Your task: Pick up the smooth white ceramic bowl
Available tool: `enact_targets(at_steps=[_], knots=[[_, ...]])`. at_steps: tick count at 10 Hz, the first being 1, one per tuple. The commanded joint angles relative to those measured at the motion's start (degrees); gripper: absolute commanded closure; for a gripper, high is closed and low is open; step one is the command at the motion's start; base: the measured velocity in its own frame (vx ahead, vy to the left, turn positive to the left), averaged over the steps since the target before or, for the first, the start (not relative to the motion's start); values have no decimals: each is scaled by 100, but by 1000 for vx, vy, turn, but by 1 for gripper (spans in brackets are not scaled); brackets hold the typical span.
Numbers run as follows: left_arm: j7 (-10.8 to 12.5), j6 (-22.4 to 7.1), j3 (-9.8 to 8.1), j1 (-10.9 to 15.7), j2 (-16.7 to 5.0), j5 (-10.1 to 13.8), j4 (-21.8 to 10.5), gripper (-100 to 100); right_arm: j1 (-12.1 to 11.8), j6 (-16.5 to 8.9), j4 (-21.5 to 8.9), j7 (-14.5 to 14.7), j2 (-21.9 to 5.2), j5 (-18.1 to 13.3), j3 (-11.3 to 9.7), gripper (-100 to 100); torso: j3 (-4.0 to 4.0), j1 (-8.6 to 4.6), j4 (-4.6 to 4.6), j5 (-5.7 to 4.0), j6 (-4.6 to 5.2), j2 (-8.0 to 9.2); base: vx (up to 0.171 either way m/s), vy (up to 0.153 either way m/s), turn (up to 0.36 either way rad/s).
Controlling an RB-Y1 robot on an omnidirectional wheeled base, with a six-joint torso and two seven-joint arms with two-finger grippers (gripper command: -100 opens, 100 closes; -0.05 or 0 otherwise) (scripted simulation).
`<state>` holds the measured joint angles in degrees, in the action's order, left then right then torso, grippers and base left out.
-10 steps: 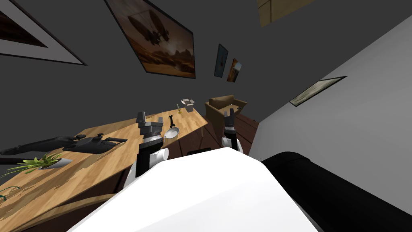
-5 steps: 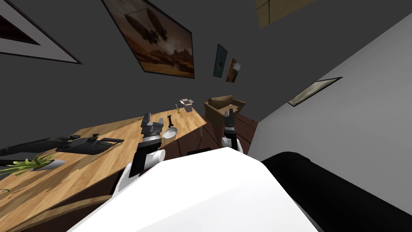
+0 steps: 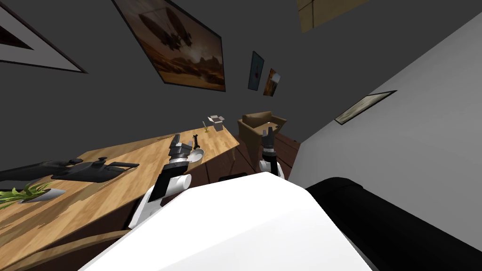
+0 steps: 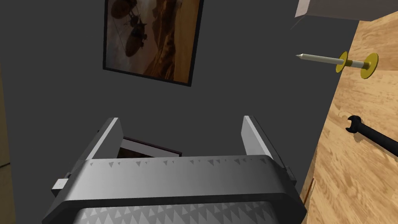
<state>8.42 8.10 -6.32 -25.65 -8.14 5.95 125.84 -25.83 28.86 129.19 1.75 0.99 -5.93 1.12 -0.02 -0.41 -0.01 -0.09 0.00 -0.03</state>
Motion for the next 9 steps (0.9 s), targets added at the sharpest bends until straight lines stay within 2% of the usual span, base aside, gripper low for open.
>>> enact_targets(at_steps=[1, 2, 4, 5, 8, 9], knots=[[49, -286, -135, 78, -132, 185, -188, -100, 0, 0, 0, 0, 0, 0, 0, 0, 0, 0, 0, 0, 0, 0, 27, -124, 2], [49, -321, -135, 78, -132, 185, -188, -100, 0, 0, 0, 0, 0, 0, 0, 0, -4, -5, -1, -2, 0, -6, 23, -74, 6], [87, -680, -268, 150, -224, 375, -415, -100, 0, 0, 0, 0, -1, 0, 0, 0, -3, 21, -1, 4, 0, -5, 15, -62, -1], [87, -742, -268, 150, -224, 375, -415, -100, 0, 0, 0, 0, 0, 0, 0, 0, -3, 16, -1, 3, -1, -4, 16, -69, 9], [162, -1324, -498, 263, -353, 637, -840, -100, 0, 0, 0, 0, 0, 0, 0, 0, -5, 5, -2, 1, 0, -8, 26, -100, 10], [162, -1409, -498, 263, -353, 637, -840, -100, 0, 0, 0, 0, 0, 0, 0, 0, -6, 0, -2, 0, 0, -10, 32, -85, 9]])
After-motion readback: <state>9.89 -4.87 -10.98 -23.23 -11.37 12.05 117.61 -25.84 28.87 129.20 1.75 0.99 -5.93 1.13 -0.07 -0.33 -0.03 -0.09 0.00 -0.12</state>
